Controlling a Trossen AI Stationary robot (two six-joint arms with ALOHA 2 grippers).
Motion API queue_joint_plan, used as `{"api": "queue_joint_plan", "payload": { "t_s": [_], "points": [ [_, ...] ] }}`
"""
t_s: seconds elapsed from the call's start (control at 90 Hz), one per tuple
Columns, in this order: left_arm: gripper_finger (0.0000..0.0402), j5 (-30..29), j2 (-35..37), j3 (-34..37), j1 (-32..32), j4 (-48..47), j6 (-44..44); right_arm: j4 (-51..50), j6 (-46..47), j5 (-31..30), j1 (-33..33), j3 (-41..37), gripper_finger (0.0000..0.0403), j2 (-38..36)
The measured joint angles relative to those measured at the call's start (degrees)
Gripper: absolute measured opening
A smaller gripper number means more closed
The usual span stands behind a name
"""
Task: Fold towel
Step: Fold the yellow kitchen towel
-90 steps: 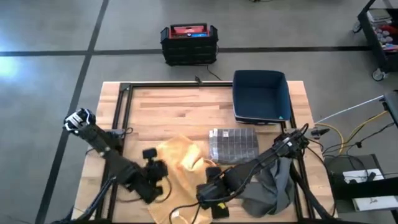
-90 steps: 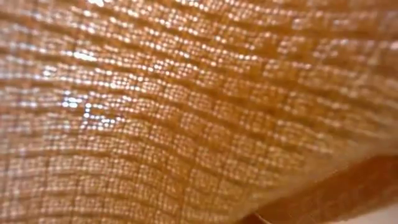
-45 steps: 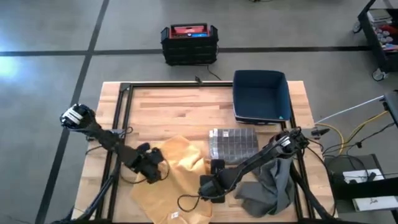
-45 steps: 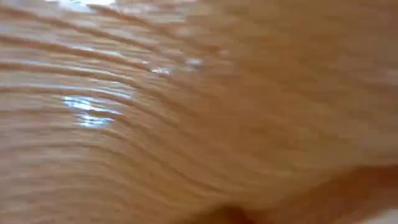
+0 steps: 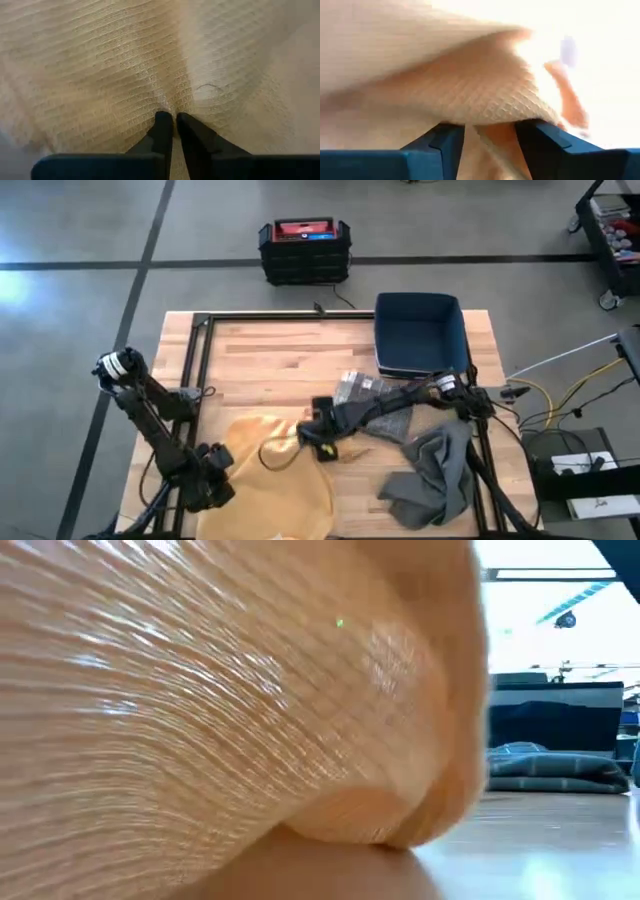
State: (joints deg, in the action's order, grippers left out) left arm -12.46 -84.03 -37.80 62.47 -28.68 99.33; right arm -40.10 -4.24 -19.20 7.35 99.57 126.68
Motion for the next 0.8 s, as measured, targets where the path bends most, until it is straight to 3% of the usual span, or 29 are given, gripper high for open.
{"api": "queue_joint_plan", "payload": {
  "t_s": [0.122, 0.211, 0.289, 0.356, 0.433, 0.5, 0.656, 0.8],
  "points": [
    [0.0022, -2.11, 0.43, -0.23, -0.96, 1.47, -3.34, 1.39, -4.85, -8.05, -5.68, 1.76, 0.0144, -0.26],
    [0.0022, -2.57, 1.86, -2.55, -2.27, -1.00, -6.76, -4.72, -2.51, -8.08, -7.15, 4.88, 0.0136, -1.78],
    [0.0021, -4.24, 4.03, -6.57, -3.34, -5.26, -10.23, -12.05, 0.30, -3.40, -6.33, 7.81, 0.0128, -4.64],
    [0.0021, -8.93, 5.81, -10.31, -4.13, -10.36, -14.39, -14.09, 2.34, 4.96, -4.83, 9.02, 0.0122, -7.55],
    [0.0021, -17.28, 7.50, -14.42, -5.37, -16.31, -19.51, -12.67, 5.28, 15.61, -2.18, 8.68, 0.0114, -10.16],
    [0.0020, -22.88, 8.64, -16.71, -7.01, -21.08, -23.24, -8.22, 8.20, 19.39, 0.79, 7.31, 0.0107, -11.08],
    [0.0020, -24.64, 10.57, -15.03, -16.04, -25.73, -32.92, 4.66, 12.48, 9.95, 7.04, 0.74, 0.0085, -9.84],
    [0.0020, -24.09, 10.95, -8.21, -27.17, -20.58, -42.21, 8.34, 18.54, 0.51, 9.43, -3.49, 0.0058, -4.19]
  ]
}}
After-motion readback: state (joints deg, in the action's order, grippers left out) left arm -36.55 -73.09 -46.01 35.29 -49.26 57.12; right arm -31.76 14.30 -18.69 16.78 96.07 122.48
